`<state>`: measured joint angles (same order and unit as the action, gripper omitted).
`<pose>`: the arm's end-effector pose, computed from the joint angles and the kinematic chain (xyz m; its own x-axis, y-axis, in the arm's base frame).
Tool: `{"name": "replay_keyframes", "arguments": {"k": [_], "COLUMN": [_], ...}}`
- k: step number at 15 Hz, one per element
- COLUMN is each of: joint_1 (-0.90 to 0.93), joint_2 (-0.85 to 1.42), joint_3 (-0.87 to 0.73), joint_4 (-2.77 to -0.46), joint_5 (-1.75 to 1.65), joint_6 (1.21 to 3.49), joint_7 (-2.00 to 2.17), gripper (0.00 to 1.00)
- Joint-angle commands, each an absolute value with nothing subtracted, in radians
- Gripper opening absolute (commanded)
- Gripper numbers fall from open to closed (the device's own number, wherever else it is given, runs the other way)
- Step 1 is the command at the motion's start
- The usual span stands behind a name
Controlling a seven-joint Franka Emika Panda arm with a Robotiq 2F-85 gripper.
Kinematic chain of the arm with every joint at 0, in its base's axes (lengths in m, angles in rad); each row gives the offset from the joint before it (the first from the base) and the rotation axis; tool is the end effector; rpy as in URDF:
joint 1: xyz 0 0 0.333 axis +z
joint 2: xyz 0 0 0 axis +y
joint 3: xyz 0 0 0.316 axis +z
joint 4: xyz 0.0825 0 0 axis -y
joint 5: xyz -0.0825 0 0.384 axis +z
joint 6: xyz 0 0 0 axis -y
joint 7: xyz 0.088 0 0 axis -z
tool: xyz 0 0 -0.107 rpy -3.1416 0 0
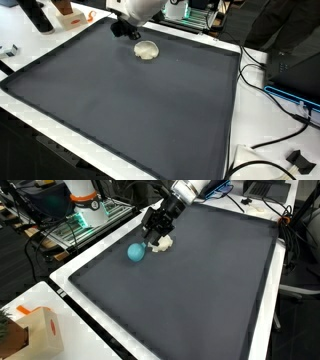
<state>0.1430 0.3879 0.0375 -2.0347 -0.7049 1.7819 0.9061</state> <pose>0.5342 0.0406 0.2342 0.9327 -0.3557 -0.0602 -0.1923 -0.6313 0.7513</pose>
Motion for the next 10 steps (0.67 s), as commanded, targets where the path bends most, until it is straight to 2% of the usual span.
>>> {"name": "replay_keyframes", "arguments": {"k": [1, 10], "joint_1": [0.17, 0.195], "joint_2": [0.399, 0.367], "joint_3": [0.033, 0.046], "joint_4": [-2.025, -2.06], "joint_5": [-0.746, -0.815], "joint_6": [1.765, 1.795], "joint_7": [0.865, 0.779], "gripper": [0.25, 0.25]}}
